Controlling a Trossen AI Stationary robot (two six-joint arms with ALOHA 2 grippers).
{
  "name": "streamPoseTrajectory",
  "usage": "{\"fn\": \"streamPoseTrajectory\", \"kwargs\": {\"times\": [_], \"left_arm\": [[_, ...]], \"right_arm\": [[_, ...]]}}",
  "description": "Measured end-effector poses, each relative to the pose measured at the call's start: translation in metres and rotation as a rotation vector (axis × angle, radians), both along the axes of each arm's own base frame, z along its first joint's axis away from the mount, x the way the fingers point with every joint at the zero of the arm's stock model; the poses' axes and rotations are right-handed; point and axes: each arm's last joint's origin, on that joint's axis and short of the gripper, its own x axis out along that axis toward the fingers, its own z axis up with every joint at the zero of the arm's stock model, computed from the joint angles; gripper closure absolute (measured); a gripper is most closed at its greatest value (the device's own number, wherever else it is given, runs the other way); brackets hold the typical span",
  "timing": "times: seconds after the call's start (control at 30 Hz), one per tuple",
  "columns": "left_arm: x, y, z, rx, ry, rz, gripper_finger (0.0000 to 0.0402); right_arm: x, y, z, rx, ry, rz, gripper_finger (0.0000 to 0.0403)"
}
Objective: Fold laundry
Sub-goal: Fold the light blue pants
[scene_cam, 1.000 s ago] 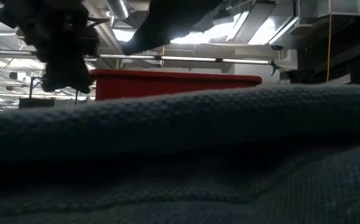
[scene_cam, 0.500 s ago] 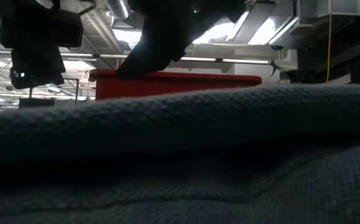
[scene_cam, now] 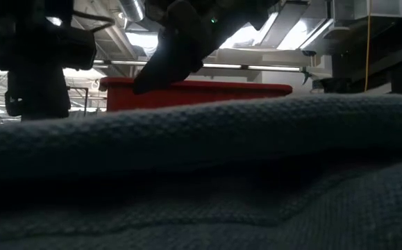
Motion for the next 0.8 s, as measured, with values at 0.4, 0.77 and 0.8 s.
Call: {"fn": "streamPoseTrajectory", "kwargs": {"times": [0.4, 0.77, 0.8], "left_arm": [[-0.026, 0.056, 0.017, 0.084, 0.112, 0.115, 0.0362], [-0.022, 0.082, 0.016, 0.230, 0.110, 0.196, 0.0332], [-0.022, 0.084, 0.016, 0.233, 0.116, 0.206, 0.0321]], "right_arm": [[0.002, 0.062, -0.006, 0.042, -0.115, 0.157, 0.0281], [0.015, 0.078, -0.047, -0.003, -0.155, 0.122, 0.0281], [0.016, 0.078, -0.052, -0.003, -0.147, 0.120, 0.0281]]}}
